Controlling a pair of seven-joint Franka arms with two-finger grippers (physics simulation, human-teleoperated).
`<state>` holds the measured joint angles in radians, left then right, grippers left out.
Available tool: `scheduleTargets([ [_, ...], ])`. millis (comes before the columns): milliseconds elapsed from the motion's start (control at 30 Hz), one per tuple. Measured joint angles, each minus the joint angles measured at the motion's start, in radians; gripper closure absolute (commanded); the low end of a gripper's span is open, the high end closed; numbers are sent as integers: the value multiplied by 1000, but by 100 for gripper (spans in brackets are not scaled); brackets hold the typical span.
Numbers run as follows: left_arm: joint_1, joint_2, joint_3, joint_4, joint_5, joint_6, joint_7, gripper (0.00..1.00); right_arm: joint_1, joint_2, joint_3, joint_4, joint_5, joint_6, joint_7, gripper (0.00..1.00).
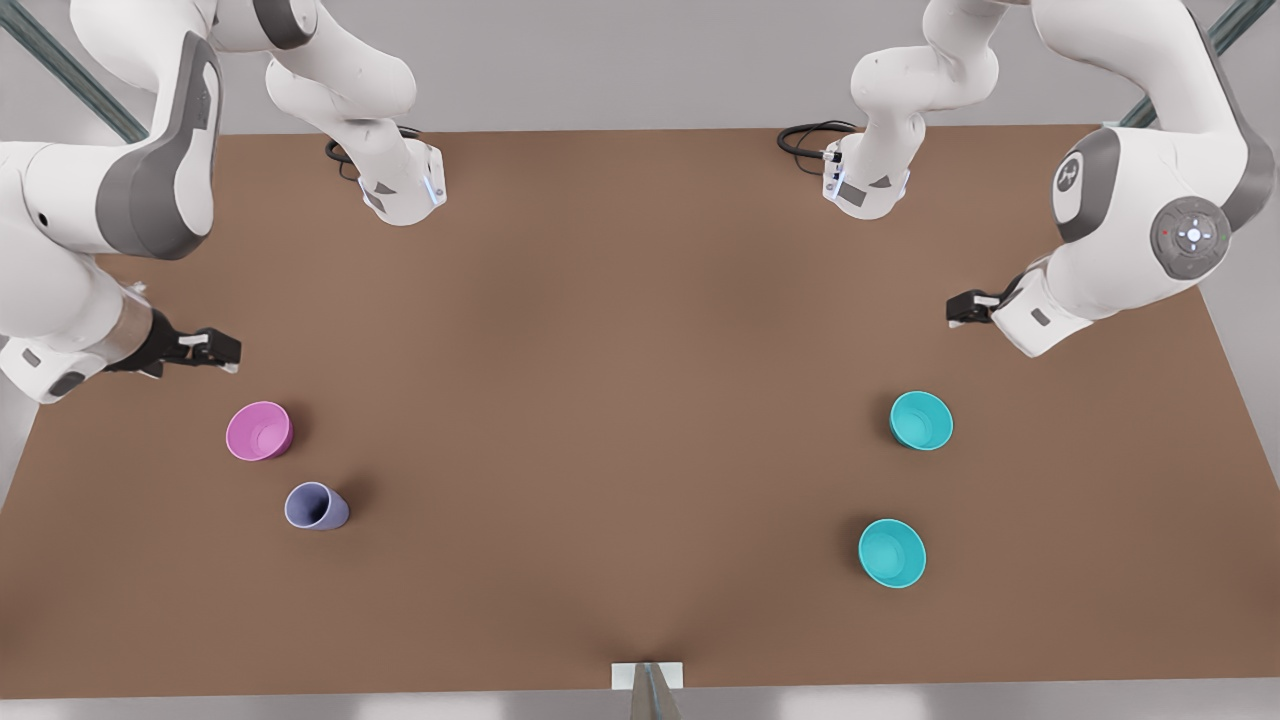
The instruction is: Stack the blue bowl on the pink bowl
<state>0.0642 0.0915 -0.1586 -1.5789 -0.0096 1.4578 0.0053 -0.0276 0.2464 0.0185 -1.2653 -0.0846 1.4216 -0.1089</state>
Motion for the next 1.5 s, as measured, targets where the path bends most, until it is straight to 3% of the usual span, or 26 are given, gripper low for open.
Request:
scheduleTargets([
  [233,-2,0,0,0,0,24,1,0,-61,40,-1,-48,-1,27,-29,0],
  [433,0,0,0,0,0,31,1,0,-241,274,-1,-87,-3,114,-56,0],
  [600,-2,1,0,0,0,33,2,0,-286,404,3,-89,24,256,-72,0],
  [1100,0,7,0,-3,0,34,2,0,-419,367,8,-438,147,592,-153,0],
  [1400,0,9,0,-3,0,33,3,0,-431,409,9,-461,161,674,-184,1],
  [1433,0,9,0,-3,0,33,3,0,-431,414,10,-461,161,677,-187,8],
  [1500,0,9,0,-3,1,32,3,0,-431,419,10,-460,167,683,-193,38],
])
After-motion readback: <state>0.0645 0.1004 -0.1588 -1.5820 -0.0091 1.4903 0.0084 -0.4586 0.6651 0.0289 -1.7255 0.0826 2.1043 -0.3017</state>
